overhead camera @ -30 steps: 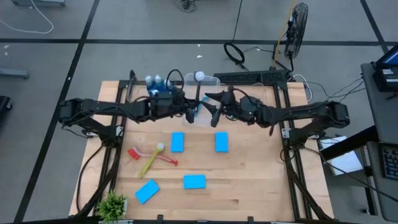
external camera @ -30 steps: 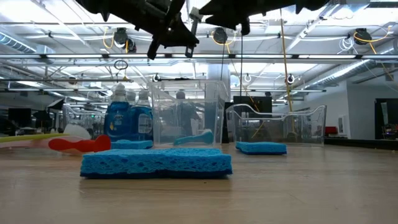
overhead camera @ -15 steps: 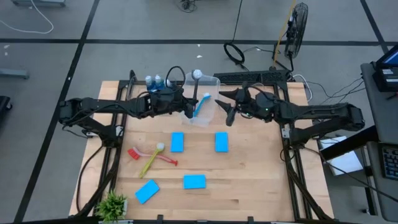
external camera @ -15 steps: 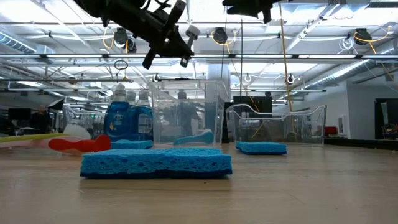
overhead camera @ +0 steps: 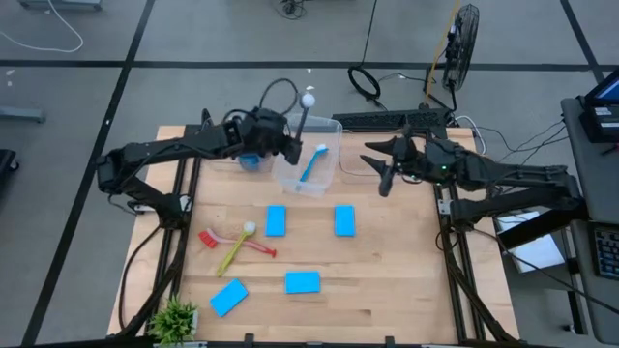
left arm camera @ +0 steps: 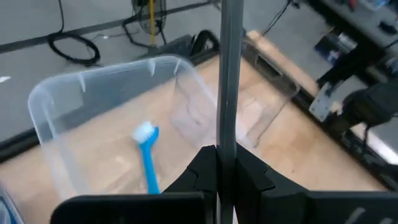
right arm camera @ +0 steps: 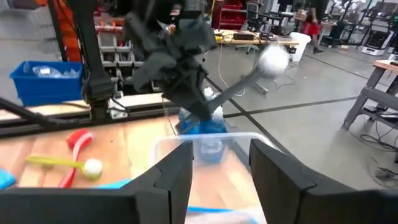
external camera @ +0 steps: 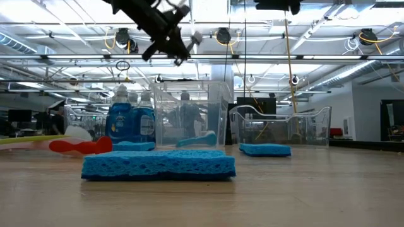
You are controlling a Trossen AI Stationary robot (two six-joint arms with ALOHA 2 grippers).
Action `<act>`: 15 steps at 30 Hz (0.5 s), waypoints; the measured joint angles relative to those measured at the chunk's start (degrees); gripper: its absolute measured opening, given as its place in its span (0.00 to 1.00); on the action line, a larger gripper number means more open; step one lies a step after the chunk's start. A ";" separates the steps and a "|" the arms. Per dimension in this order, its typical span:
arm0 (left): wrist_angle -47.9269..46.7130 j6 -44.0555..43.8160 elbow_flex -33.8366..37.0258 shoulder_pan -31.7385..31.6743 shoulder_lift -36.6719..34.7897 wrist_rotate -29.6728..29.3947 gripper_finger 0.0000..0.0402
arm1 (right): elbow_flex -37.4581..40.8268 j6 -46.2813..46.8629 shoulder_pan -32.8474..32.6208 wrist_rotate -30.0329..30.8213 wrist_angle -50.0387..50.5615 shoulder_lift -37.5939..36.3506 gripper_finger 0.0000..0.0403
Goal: Pick & Place Kitchen Sink Supplies
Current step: Put the gray dish brush into the transparent container
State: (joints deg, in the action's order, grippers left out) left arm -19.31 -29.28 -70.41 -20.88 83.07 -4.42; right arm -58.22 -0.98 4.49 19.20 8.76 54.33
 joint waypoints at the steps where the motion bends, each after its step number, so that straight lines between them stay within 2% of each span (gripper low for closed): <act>1: -1.55 -0.30 -0.16 -0.43 0.66 1.06 0.05 | 0.00 -0.17 0.00 -0.29 1.42 -0.92 0.35; 8: -1.47 -1.51 -2.02 -2.33 5.91 6.30 0.05 | 0.00 0.58 0.01 -6.03 10.41 -7.32 0.35; 15: -2.22 -2.39 -6.11 -4.15 10.53 10.75 0.05 | 0.04 2.85 0.00 -6.05 16.69 -11.17 0.33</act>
State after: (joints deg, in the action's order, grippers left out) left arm -21.53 -31.67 -76.52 -25.03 93.60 6.33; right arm -58.18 1.87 4.49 13.15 25.45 43.16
